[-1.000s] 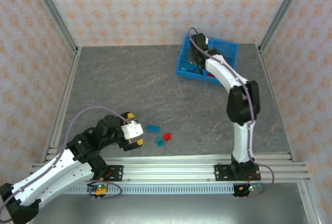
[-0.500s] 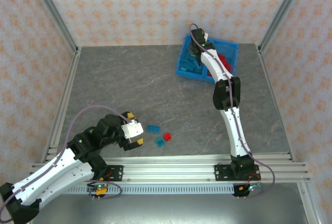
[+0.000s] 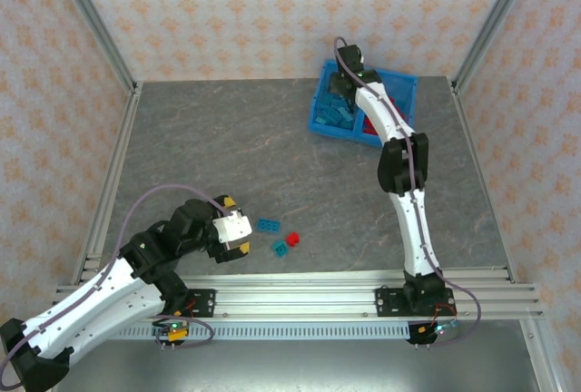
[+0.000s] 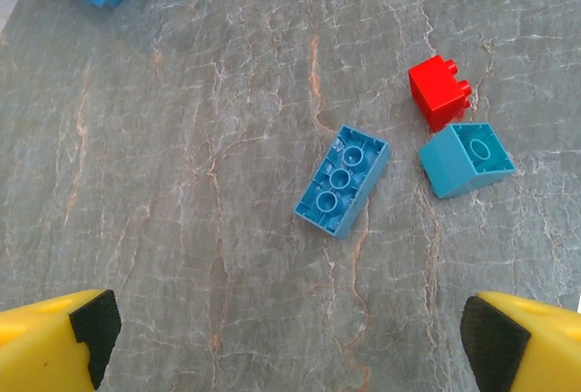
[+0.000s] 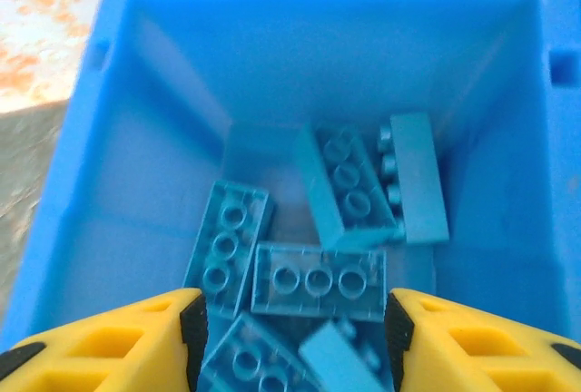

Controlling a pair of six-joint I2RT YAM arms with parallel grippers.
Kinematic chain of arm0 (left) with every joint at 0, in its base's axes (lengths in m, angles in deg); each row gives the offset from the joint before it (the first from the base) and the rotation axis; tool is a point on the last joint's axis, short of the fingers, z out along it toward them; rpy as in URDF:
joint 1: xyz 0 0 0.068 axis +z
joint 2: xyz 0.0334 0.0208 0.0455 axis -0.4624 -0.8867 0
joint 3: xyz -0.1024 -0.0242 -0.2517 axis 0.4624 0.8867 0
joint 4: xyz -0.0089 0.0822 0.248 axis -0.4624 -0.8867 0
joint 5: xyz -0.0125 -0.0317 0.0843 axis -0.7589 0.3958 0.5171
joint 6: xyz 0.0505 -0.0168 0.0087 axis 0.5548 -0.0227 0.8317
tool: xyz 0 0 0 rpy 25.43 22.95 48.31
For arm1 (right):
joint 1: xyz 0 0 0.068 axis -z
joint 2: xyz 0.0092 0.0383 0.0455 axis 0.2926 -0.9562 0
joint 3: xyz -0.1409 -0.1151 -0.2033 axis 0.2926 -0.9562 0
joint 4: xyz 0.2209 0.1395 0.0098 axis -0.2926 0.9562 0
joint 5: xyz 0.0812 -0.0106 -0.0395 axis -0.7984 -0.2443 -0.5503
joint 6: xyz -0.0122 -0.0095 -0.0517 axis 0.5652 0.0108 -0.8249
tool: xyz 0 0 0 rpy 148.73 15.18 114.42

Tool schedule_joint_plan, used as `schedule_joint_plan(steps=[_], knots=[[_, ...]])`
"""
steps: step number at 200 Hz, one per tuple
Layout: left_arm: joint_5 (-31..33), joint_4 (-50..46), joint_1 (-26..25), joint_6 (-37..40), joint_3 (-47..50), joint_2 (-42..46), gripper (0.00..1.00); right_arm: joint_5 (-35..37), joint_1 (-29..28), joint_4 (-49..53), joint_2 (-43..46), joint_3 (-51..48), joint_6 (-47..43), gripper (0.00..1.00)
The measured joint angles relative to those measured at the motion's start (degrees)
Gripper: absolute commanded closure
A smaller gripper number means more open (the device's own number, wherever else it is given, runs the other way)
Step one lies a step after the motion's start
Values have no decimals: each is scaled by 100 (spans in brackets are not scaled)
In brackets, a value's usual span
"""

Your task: Sort the legos into containers by color

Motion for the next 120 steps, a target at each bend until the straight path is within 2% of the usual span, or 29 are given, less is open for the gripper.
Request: schedule_joint_plan(steps=[31, 66, 92, 120], knots=[[-203, -103, 0, 413, 2, 247, 0, -428, -205, -223, 1495, -1812, -116, 41], [-424, -286, 2, 1093, 79, 767, 0, -1427, -774, -866, 3539, -3969, -376, 38], [-610, -450, 2, 1550, 286, 964, 0, -1923, -1576, -1333, 4634, -5296, -710, 37], [-739, -614, 13, 1895, 343, 892, 0, -2234, -2546, -1552, 4918, -6500, -1115, 36]])
